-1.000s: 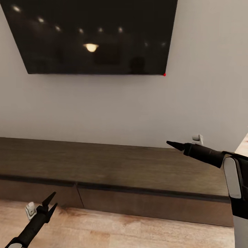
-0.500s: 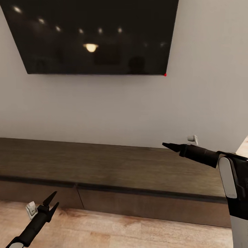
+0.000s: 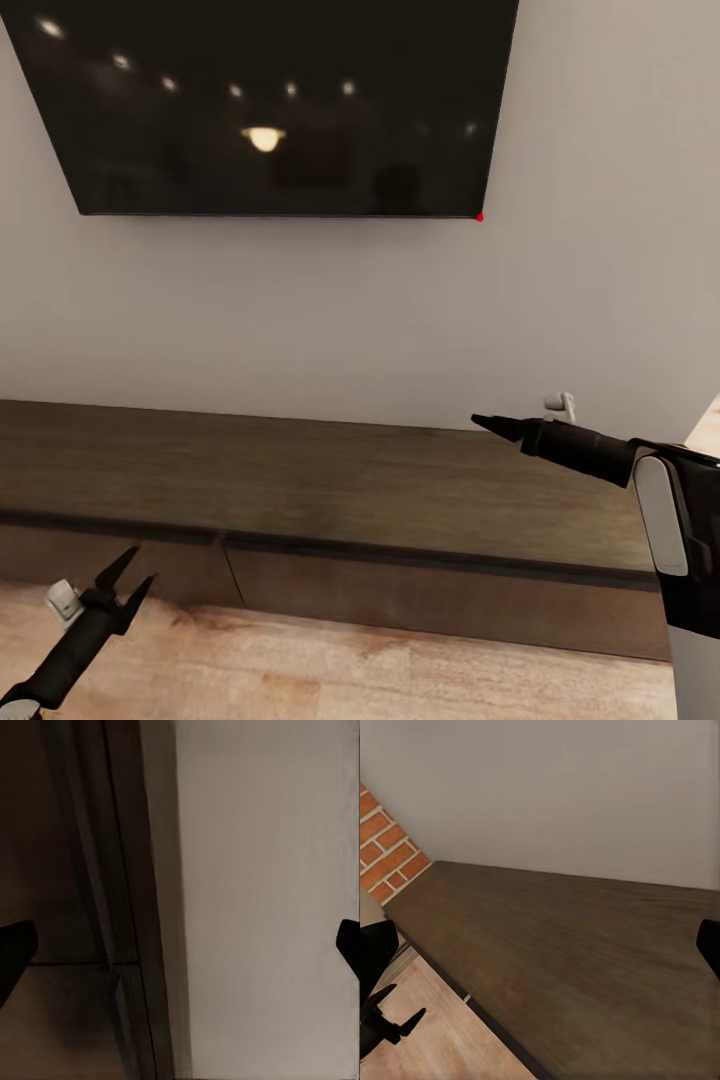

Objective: Place each of the two pumpkins and all three candles from the living room inside a cabinet in the living room (use any cabinet), then make sure every cabinet is closed, and position the cauldron so it is next to a table in the living room.

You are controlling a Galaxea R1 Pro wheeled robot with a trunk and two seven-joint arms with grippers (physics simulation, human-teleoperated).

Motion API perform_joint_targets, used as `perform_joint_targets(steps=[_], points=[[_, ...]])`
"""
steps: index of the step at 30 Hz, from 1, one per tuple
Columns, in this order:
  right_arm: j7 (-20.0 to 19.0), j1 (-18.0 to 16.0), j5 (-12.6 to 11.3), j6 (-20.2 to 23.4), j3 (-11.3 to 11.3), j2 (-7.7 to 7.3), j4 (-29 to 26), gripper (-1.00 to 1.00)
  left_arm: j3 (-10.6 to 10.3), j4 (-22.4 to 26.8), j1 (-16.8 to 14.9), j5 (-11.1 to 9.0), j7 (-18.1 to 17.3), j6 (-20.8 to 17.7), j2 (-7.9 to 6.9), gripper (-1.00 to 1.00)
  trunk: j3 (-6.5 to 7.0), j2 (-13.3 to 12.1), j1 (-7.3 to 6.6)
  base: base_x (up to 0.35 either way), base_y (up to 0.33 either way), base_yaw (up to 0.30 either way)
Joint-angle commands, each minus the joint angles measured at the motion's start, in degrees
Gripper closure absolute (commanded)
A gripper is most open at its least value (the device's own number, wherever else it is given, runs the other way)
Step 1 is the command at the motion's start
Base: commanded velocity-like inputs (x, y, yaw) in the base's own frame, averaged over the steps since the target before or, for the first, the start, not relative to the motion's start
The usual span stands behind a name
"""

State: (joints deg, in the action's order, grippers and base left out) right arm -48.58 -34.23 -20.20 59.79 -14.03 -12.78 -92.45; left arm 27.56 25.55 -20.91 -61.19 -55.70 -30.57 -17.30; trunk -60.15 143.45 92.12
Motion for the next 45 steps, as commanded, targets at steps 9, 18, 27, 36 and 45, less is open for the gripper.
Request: perform_joint_targets(steps=[9, 18, 27, 36, 45], points=[[-0.4, 0.0, 0.3, 0.2, -0.2, -0.04, 0.0, -1.00, 0.1, 0.4, -4.0, -2.6, 4.2, -1.5, -0.94, -1.00, -1.38, 0.1, 0.14, 0.000, 0.000, 0.000], [-0.4, 0.0, 0.3, 0.2, -0.1, 0.07, 0.0, -1.00, 0.1, 1.7, -6.1, -2.8, 10.3, -0.4, -0.86, -1.00, -3.38, 0.2, 0.38, 0.000, 0.000, 0.000], [-0.4, 0.0, 0.3, 0.2, -0.3, -0.03, 0.0, -1.00, 0.0, 2.2, -7.1, -3.1, 14.4, 1.1, -0.87, -1.00, -5.37, 0.3, 0.61, 0.000, 0.000, 0.000], [-0.4, 0.0, 0.3, 0.2, -0.2, 0.07, 0.0, -1.00, -0.4, 2.3, -7.4, -2.9, 11.3, 1.4, -0.84, -1.00, -7.36, 0.5, 0.84, 0.000, 0.000, 0.000], [-0.4, 0.0, 0.3, 0.2, 0.0, 0.11, 0.0, -1.00, -1.5, 2.2, -7.2, -2.5, 5.4, 1.7, -0.80, -1.00, -8.91, 0.6, 1.02, 0.000, 0.000, 0.000]])
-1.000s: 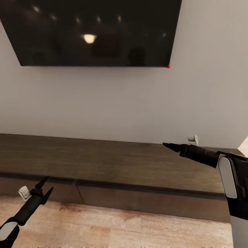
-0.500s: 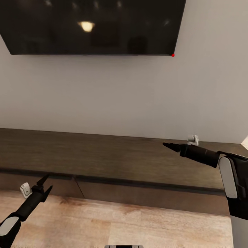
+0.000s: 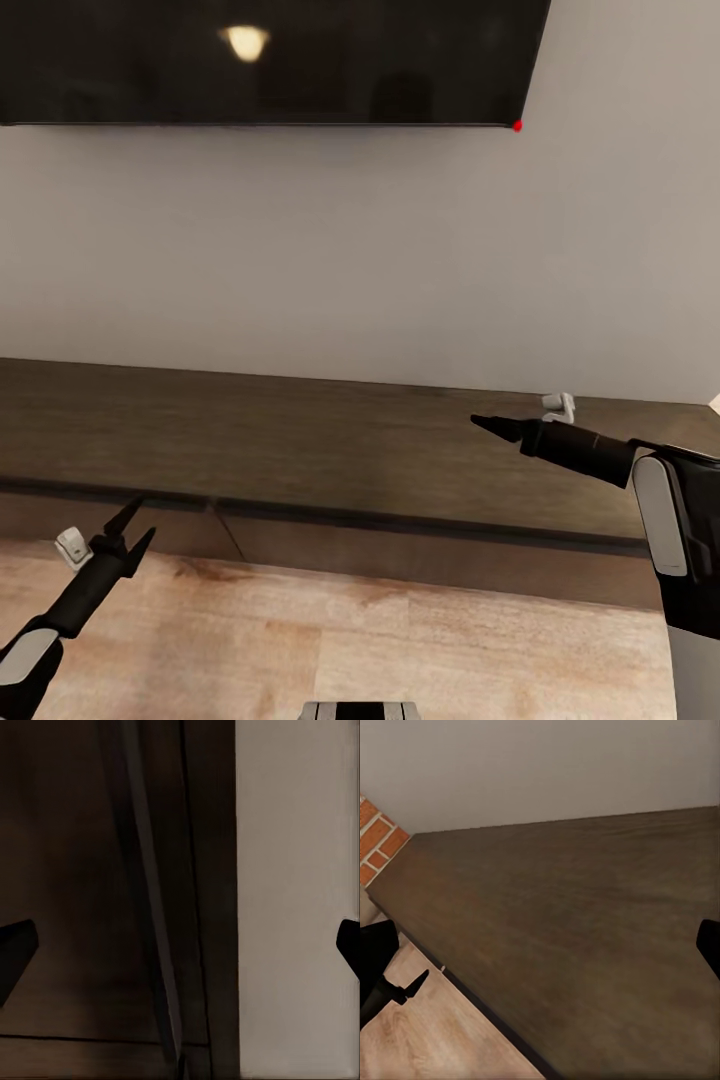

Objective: Place each of the two pumpkins and all three candles from the living room inside a cabinet in the living room (use any cabinet), then make sure every cabinet is closed, and position the cauldron so it is next to a table in the living room.

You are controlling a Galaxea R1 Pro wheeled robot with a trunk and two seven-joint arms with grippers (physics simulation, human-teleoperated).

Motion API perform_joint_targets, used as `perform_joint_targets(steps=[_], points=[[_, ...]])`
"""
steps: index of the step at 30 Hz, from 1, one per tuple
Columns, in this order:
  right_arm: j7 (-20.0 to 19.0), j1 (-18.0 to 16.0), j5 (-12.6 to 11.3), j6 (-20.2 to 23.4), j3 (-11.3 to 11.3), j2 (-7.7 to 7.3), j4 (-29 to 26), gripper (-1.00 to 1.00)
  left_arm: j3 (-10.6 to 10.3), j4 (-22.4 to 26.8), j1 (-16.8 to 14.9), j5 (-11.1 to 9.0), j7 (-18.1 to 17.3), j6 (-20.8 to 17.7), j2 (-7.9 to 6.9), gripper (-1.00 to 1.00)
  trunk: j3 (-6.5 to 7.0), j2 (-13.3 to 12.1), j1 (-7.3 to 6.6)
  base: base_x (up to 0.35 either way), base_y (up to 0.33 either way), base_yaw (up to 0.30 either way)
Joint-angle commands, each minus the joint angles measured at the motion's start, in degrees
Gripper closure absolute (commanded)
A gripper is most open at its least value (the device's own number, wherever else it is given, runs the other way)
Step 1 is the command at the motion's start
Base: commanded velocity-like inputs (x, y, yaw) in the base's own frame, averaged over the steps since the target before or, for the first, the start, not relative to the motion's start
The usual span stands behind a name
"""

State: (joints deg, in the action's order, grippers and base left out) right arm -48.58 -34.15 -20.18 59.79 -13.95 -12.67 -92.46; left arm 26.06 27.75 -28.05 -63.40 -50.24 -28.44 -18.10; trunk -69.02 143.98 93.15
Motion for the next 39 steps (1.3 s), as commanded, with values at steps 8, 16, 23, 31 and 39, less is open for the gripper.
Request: perform_joint_targets(steps=[8, 16, 23, 31, 39], points=[[-0.6, -1.2, 0.2, 0.2, -0.1, -0.07, 0.0, -1.00, -3.3, -0.3, 0.6, -0.2, -4.9, 0.5, 0.06, -1.00, -0.04, 0.0, -0.01, 0.000, 0.000, 0.000], [0.1, -9.5, 0.3, 0.2, 3.3, 0.64, 0.0, -1.00, -5.6, -0.7, 0.9, -0.2, -6.3, 1.3, 0.00, -1.00, -0.04, 0.0, -0.01, 0.000, 0.000, 0.000], [0.5, -11.2, 0.3, 0.2, 5.8, 0.97, 0.0, -1.00, -5.9, -0.7, 1.0, -0.3, -6.7, 1.3, 0.00, -1.00, -1.37, 0.1, 0.14, 0.000, 0.000, 0.000], [0.6, -11.0, 0.3, 0.2, 6.5, 1.09, 0.0, -1.00, -5.9, -0.4, 1.4, -0.3, -7.2, 1.3, -0.01, -1.00, -1.82, 0.1, 0.19, 0.000, 0.000, 0.000], [0.8, -12.3, 0.3, 0.2, 7.0, 1.36, 0.0, -1.00, -6.0, -0.1, 2.5, -0.3, -10.6, 1.2, -0.32, -1.00, -3.59, 0.2, 0.40, 0.000, 0.000, 0.000]])
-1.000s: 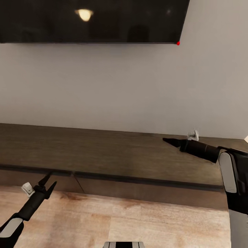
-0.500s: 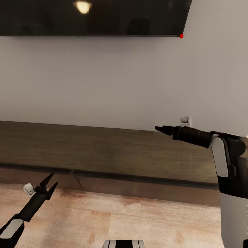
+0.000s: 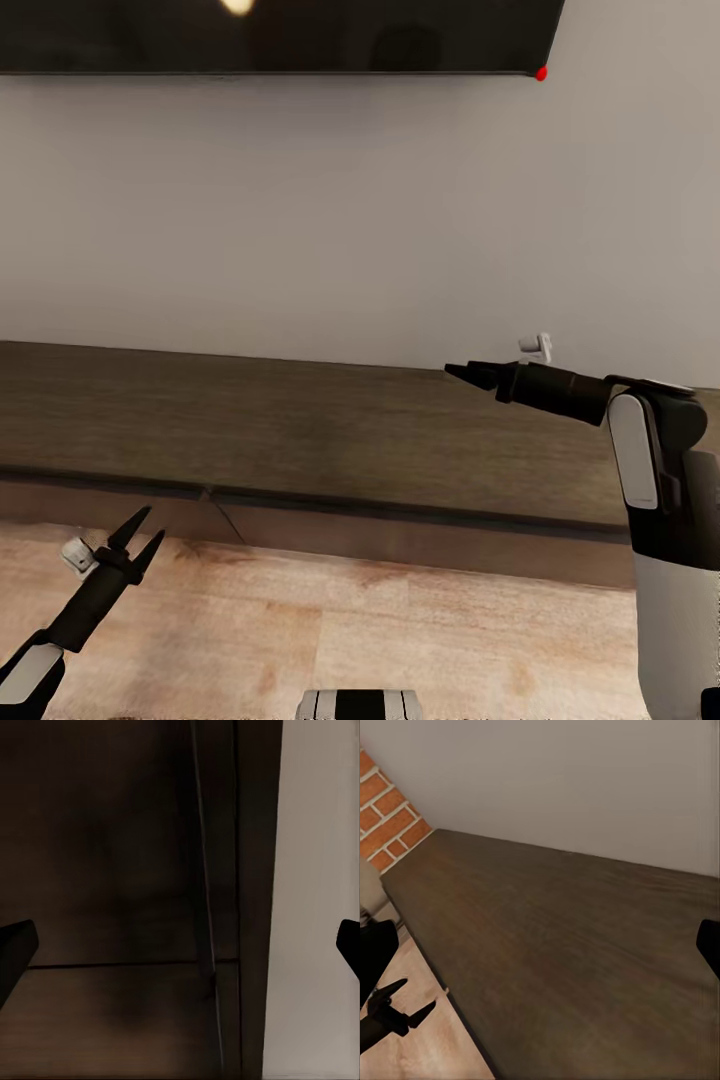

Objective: Place each of the two pumpkins and all three candles from the living room inside a cabinet in the living room (use any cabinet), then make sure every cabinet is closed, and position the cauldron so it is next to a table in the living room.

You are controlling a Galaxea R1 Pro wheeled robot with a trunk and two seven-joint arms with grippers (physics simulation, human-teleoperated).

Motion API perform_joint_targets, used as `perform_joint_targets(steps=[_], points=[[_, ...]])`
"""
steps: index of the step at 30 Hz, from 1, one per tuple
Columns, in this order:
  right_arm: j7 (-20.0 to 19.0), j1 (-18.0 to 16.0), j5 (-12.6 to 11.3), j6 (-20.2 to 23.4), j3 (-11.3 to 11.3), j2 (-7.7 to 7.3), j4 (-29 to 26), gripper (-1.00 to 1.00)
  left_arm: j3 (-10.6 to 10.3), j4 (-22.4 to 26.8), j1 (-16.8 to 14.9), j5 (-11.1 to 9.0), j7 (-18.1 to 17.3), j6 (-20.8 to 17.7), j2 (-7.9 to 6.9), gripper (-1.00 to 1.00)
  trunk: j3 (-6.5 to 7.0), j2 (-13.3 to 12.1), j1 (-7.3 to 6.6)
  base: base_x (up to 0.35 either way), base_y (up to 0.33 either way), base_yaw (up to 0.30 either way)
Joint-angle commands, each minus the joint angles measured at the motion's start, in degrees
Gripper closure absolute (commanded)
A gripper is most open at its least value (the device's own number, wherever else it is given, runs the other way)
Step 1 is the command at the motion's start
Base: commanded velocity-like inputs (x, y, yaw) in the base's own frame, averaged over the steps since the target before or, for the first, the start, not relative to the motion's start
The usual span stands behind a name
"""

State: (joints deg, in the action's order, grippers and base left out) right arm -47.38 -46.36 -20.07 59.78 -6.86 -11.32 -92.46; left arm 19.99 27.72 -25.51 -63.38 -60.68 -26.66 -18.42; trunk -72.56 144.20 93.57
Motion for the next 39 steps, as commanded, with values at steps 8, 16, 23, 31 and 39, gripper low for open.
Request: perform_joint_targets(steps=[8, 16, 23, 31, 39], points=[[1.0, -1.0, 0.2, 0.2, 0.2, 0.40, 0.0, -1.00, -0.4, 0.0, 0.5, -0.3, -1.6, -0.8, -0.25, -1.00, -0.71, 0.1, 0.06, 0.000, 0.000, 0.000], [1.4, -0.9, 0.2, 0.2, 0.4, 0.48, 0.0, -1.00, -4.5, 0.2, 0.4, -0.2, -1.2, -1.2, -0.06, -1.00, -0.71, 0.1, 0.06, 0.000, 0.000, 0.000], [1.4, -0.8, 0.2, 0.2, 0.5, 0.49, 0.0, -1.00, -6.4, 0.0, 0.2, -0.5, -1.1, 1.2, 0.10, -1.00, -0.71, 0.1, 0.06, 0.008, 0.000, 0.000], [1.4, -0.4, 0.2, 0.2, 0.5, 0.46, 0.0, -1.00, -6.8, -0.6, 0.3, -0.3, -6.0, 5.6, 0.20, -1.00, -0.71, 0.1, 0.06, 0.123, 0.000, 0.000], [1.4, -0.4, 0.2, 0.2, 1.3, 0.43, 0.0, -1.00, -6.7, -0.9, 0.6, -0.4, -6.9, 6.5, 0.13, -1.00, -0.71, 0.1, 0.06, 0.023, 0.000, 0.000]])
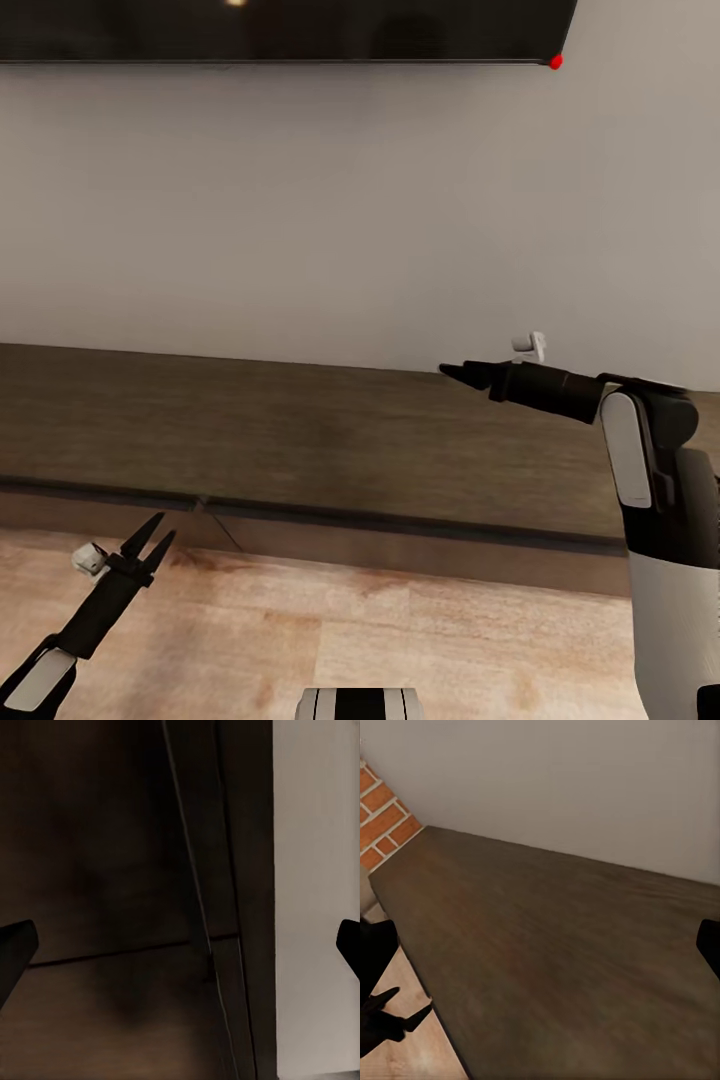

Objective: Place each of the two pumpkins and all three candles from the living room inside a cabinet in the living room (use any cabinet), then make sure every cabinet is closed, and position the cauldron so it is next to a table in the living room.

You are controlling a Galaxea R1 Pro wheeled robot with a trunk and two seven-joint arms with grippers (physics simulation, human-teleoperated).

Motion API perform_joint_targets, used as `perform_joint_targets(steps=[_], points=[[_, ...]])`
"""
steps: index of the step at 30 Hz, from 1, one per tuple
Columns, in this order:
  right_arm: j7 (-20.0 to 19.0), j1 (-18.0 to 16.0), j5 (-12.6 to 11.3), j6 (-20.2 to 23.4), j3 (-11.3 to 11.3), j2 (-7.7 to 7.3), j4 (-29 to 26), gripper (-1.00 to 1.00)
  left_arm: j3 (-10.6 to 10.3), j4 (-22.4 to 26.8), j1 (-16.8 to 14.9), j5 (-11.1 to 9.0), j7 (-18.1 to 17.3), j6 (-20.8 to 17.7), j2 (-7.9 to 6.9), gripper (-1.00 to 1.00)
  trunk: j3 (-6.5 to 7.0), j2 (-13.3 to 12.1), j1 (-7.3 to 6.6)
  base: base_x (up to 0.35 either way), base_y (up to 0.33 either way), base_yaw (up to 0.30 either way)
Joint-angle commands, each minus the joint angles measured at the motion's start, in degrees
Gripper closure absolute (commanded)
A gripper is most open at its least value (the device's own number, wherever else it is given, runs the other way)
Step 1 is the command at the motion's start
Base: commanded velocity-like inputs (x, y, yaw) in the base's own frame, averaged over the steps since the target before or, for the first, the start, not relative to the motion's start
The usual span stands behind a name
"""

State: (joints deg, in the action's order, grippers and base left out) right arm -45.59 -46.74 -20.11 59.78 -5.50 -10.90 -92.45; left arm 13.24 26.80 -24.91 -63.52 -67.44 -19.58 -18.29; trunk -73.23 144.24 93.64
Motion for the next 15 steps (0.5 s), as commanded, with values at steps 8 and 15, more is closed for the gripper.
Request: perform_joint_targets(steps=[8, 15], points=[[-0.4, -0.1, 0.3, 0.2, 0.6, 0.00, 0.0, -1.00, 0.1, -0.6, 0.3, -0.6, -0.2, -0.1, -0.24, -1.00, -0.04, 0.0, -0.01, 0.034, 0.000, 0.000], [-0.3, 0.0, 0.3, 0.2, 0.7, -0.02, 0.0, -1.00, 0.1, -0.7, 0.4, -0.7, -0.3, 2.0, 0.02, -1.00, -0.04, 0.0, -0.01, 0.142, 0.000, 0.000]])
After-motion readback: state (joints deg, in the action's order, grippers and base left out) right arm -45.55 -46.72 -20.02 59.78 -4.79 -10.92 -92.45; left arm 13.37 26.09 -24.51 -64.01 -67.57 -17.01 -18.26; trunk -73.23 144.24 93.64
